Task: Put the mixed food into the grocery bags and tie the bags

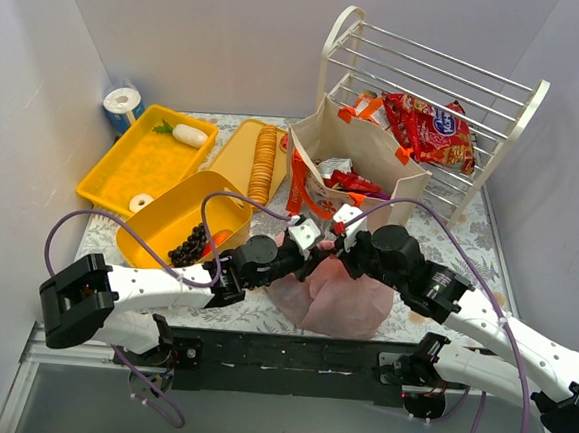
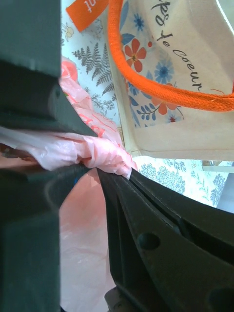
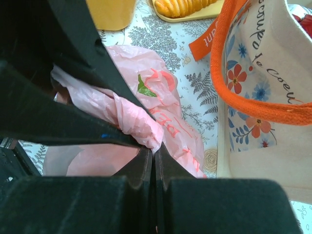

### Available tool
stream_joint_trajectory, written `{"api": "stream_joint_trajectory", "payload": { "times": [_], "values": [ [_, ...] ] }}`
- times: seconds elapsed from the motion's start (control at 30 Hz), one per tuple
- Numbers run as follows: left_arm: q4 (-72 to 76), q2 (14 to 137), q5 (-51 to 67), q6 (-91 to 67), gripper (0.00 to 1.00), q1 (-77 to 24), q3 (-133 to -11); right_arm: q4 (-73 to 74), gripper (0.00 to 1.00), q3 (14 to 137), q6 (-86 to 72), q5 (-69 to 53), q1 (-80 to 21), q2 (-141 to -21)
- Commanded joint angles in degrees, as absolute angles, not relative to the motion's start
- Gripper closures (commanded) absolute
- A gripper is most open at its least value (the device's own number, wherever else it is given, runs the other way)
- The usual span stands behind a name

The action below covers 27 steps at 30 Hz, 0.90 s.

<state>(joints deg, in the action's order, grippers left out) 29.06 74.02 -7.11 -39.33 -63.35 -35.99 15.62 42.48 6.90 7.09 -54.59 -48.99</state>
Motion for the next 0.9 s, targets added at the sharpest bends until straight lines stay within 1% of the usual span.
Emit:
{"api": "stream_joint_trajectory", "payload": {
  "times": [0.0, 0.1, 0.13, 0.17, 0.2, 0.23, 0.27, 0.3, 0.33, 0.37, 0.43, 0.53, 0.6, 0.63, 0.67, 0.7, 0.73, 0.87],
  "values": [
    [32.9, 75.1, -8.4, -38.7, 0.9, -62.9, -36.9, 14.5, 0.99, 43.9, 6.2, 3.9, -54.6, -48.0],
    [34.1, 75.5, -9.6, -38.5, 1.0, -62.9, -36.3, 15.4, 0.99, 44.6, 5.2, 3.2, -54.6, -48.0],
    [34.2, 75.7, -9.7, -38.5, 1.0, -62.9, -36.3, 15.6, 0.99, 44.6, 4.5, 3.5, -54.6, -47.9],
    [34.2, 75.8, -9.9, -38.4, 1.0, -62.9, -36.2, 16.3, 0.95, 45.0, 3.5, 4.1, -54.7, -47.9],
    [34.1, 75.9, -10.2, -38.2, 1.0, -62.9, -36.1, 16.8, 0.86, 45.9, 3.1, 4.0, -54.6, -47.7],
    [33.9, 76.0, -10.6, -38.2, 1.0, -62.9, -36.1, 17.4, 0.68, 46.6, 2.7, 4.0, -54.7, -47.6],
    [33.9, 76.1, -11.9, -38.0, 1.0, -62.9, -35.9, 18.5, 0.59, 47.2, 1.9, 3.8, -54.5, -47.5],
    [34.1, 75.9, -12.6, -37.3, 1.0, -62.9, -35.5, 19.1, 0.52, 48.9, 1.8, 3.5, -54.3, -47.2],
    [34.3, 75.7, -13.0, -36.8, 1.0, -62.9, -35.2, 19.4, 0.43, 49.7, 1.4, 3.0, -54.0, -47.0],
    [34.4, 75.5, -13.8, -36.4, 1.0, -62.9, -35.1, 20.3, 0.41, 50.5, 1.1, 1.3, -53.6, -46.9],
    [34.5, 75.0, -14.2, -35.3, 1.0, -62.9, -34.5, 21.1, 0.39, 53.1, 1.1, -1.9, -50.8, -47.8],
    [34.7, 74.5, -14.1, -34.3, 1.0, -62.9, -33.8, 19.6, 0.43, 54.1, 1.5, -9.6, -45.0, -49.8],
    [34.4, 74.4, -13.8, -34.0, 1.0, -62.9, -33.7, 16.7, 0.47, 53.9, 1.5, -17.1, -39.6, -51.4],
    [34.3, 74.4, -13.8, -33.9, 1.0, -62.9, -33.6, 15.7, 0.52, 53.6, 1.4, -19.7, -37.7, -51.9],
    [34.2, 74.3, -13.7, -33.8, 1.0, -62.9, -33.5, 14.3, 0.55, 53.4, 1.3, -24.4, -35.7, -52.6],
    [34.3, 74.1, -13.6, -33.6, 1.0, -62.9, -33.3, 13.1, 0.56, 53.3, 1.3, -26.3, -32.5, -54.0],
    [34.5, 73.9, -13.4, -33.4, 1.0, -62.9, -33.0, 11.7, 0.59, 53.3, 2.5, -27.9, -31.3, -55.0],
    [35.2, 73.2, -13.3, -32.7, 1.0, -62.9, -32.3, 12.5, 0.61, 54.1, 10.7, -33.1, -29.9, -61.1]
  ]
}}
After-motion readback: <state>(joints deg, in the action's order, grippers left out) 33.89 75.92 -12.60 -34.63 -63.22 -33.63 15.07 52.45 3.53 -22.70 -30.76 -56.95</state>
